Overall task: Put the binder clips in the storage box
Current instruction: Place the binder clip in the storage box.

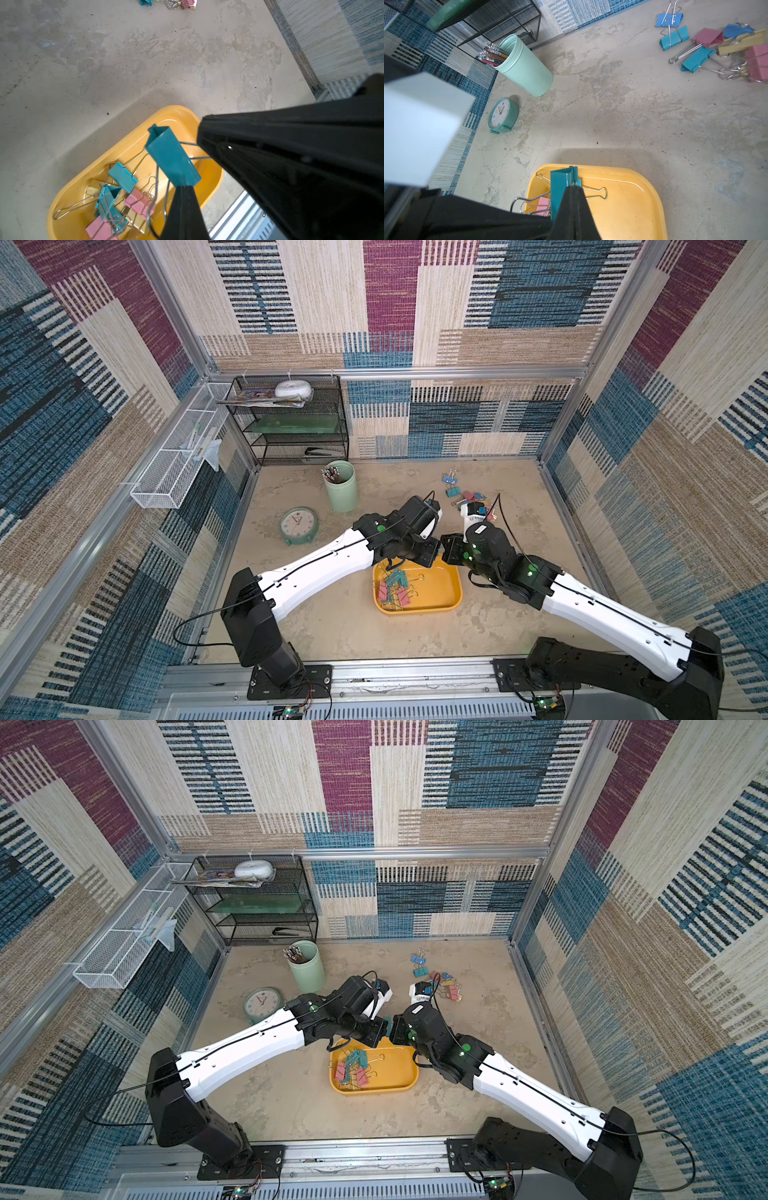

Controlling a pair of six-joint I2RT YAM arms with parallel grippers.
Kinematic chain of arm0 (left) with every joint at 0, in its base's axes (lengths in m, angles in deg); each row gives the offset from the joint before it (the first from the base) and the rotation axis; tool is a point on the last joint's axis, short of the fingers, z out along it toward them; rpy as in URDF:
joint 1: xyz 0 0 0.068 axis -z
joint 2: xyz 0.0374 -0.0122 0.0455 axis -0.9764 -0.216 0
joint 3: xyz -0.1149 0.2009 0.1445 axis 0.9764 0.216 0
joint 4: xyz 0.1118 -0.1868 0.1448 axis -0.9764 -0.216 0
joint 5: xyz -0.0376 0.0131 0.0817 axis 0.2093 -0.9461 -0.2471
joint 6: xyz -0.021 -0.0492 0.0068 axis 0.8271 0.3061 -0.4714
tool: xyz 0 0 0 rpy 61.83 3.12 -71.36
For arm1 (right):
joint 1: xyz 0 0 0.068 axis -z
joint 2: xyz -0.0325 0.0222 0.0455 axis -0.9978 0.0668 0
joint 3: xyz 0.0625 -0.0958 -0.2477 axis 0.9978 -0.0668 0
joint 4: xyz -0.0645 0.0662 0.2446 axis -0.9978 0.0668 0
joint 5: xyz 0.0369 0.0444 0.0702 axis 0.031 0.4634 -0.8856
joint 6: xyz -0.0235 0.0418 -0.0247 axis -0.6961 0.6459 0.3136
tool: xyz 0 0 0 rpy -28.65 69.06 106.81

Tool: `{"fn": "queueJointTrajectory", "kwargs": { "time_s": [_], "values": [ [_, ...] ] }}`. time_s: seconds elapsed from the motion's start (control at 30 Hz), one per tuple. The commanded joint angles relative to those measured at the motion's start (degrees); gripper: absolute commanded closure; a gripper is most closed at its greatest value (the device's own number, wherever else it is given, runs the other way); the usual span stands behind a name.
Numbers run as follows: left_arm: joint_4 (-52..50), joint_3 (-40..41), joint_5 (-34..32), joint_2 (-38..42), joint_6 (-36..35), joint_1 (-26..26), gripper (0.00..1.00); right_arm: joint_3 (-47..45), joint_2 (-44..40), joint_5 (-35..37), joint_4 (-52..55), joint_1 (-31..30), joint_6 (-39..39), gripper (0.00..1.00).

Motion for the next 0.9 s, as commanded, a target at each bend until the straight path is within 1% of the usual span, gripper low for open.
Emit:
{"fn": "queueJointTrajectory", "kwargs": {
  "time_s": [0.0,0.07,0.17,0.27,0.33,0.4,0.53,0.6,0.63,0.77,0.83,0.87],
  "values": [
    [-0.8,-0.1,-3.9,0.6,1.0,0.0,0.93,-0.5,-0.3,0.2,-1.1,-0.1,0.2,1.00],
    [-0.1,0.3,-4.8,1.8,1.2,-0.1,0.88,-0.7,-0.3,0.4,-0.8,-0.1,0.1,1.00],
    [2.9,2.6,-6.2,5.6,1.6,0.0,0.76,-1.0,-0.3,1.5,-0.2,-0.1,-0.2,1.00],
    [4.5,4.8,-9.9,9.2,2.3,-0.1,0.73,-0.9,-0.3,1.6,-0.1,-0.2,-0.4,1.00],
    [3.8,4.6,-10.7,9.6,2.5,-0.4,0.69,-0.7,-0.5,1.3,-0.1,-0.1,-0.5,1.00],
    [3.5,4.2,-9.6,8.9,2.4,-0.4,0.65,-0.5,-0.6,1.0,-0.2,-0.1,-0.6,1.00],
    [4.9,3.2,-5.4,6.2,2.5,-0.4,0.63,0.1,-0.6,0.5,-0.5,-0.2,-0.9,1.00],
    [4.6,2.4,-4.7,4.2,2.6,-0.4,0.63,0.2,-0.7,0.5,-0.4,-0.2,-1.0,1.00],
    [4.2,1.8,-4.3,3.3,2.5,-0.4,0.67,0.1,-0.8,0.6,-0.5,-0.2,-1.0,1.00],
    [4.6,1.8,-3.2,2.2,3.2,-0.4,1.00,-0.6,-1.6,0.9,-0.9,-0.2,-1.0,1.00],
    [5.0,2.1,-2.4,2.7,3.9,-0.4,1.00,-1.7,-1.9,1.1,-2.1,-0.2,-0.5,0.98],
    [5.0,2.3,-2.1,2.9,4.1,-0.4,1.00,-2.2,-2.2,1.0,-3.0,-0.2,-0.4,0.91]
  ]
}}
